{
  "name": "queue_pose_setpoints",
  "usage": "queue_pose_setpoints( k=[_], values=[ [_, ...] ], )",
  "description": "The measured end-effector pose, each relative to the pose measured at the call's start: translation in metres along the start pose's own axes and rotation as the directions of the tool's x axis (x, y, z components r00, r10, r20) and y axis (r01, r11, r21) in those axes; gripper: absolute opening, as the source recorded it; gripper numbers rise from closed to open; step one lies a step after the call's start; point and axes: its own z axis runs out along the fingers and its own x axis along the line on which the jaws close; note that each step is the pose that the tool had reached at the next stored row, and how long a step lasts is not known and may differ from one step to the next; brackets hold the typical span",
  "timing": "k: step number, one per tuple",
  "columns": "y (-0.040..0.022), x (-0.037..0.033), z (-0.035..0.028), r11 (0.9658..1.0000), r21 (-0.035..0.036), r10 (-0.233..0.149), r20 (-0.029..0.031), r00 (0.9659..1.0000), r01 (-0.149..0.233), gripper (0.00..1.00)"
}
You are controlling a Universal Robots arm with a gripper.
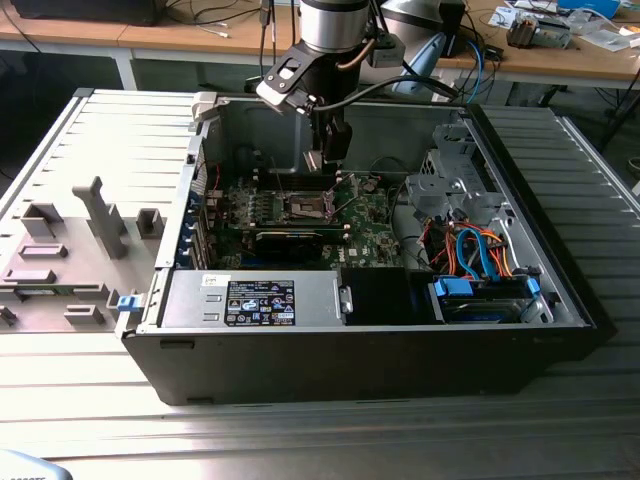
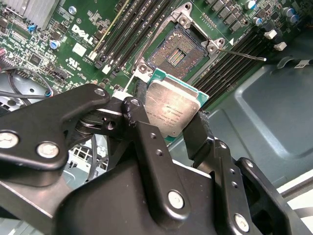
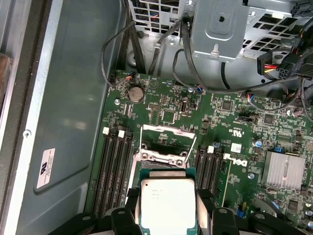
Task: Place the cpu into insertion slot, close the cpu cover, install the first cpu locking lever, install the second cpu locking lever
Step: 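Place the cpu into insertion slot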
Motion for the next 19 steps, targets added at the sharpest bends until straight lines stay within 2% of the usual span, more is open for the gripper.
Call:
queue_pose_setpoints(
  k=[19],
  values=[
    [0.0,0.0,0.0005,0.9999,-0.0003,0.015,0.0005,0.9999,-0.015,0.55]
  ],
)
